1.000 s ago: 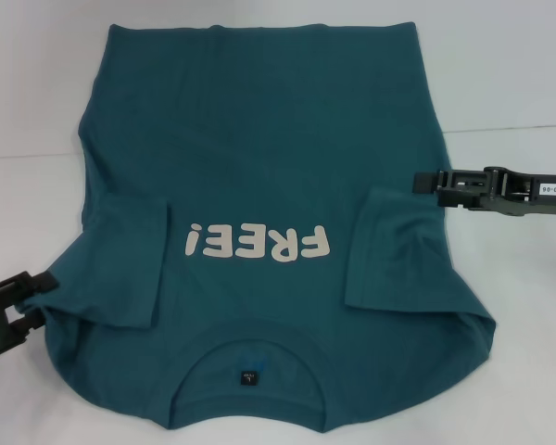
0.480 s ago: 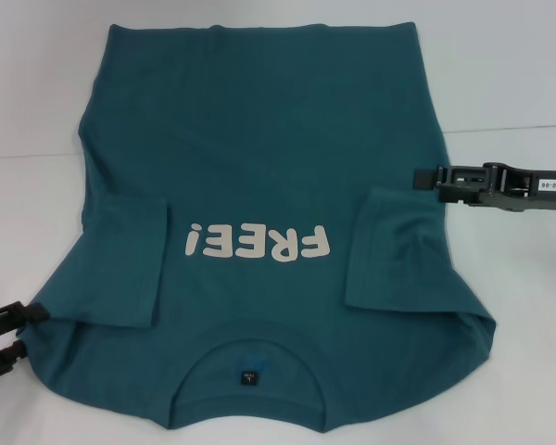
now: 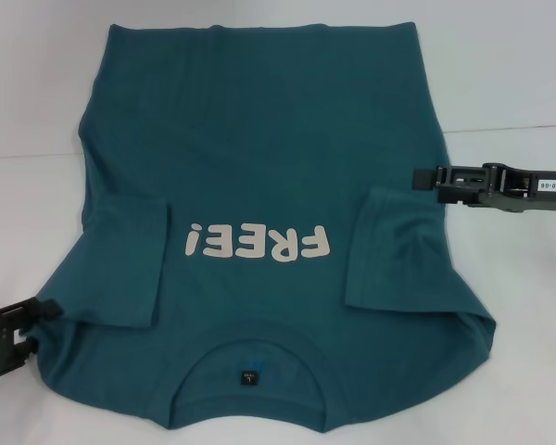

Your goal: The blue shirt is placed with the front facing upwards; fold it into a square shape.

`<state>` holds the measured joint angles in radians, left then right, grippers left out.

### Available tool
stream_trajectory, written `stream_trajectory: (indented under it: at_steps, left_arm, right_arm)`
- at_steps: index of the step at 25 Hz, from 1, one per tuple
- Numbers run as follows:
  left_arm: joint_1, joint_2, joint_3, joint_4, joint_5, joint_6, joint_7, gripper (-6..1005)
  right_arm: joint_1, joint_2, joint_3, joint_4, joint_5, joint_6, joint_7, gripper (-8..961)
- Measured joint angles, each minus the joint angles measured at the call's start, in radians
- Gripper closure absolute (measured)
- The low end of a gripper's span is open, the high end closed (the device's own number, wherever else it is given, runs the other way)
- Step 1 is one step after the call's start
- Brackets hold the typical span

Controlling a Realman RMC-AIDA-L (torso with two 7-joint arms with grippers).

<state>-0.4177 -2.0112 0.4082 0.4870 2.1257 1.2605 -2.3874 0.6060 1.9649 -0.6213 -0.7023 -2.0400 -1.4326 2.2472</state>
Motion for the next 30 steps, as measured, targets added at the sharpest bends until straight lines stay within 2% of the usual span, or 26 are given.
stream_trajectory:
  at_steps: [5,12,19,30]
  left_arm:
    - [0.003,-0.003,0.001,0.004,-0.01,-0.017,-0.007,384]
    - [0.022,-0.002,-0.054,0.009,-0.077,0.107,0.058,386]
    - [0.013,-0.004,-0.017,-0.001,0.015,-0.007,0.008,388]
    - [-0.013,-0.007,-0.016,-0.001,0.013,-0.017,0.013,389]
  right_arm:
    - [-0.004,0.0,0.0,0.001,0.001,-0.001,0.0,84]
    - [-0.006,0.0,0.0,0.002,0.001,-0.001,-0.001,84]
    - [-0.004,0.0,-0.001,0.003,0.002,-0.001,0.0,85]
    - [-0.003,-0.003,-0.002,0.003,0.001,-0.001,0.001,85]
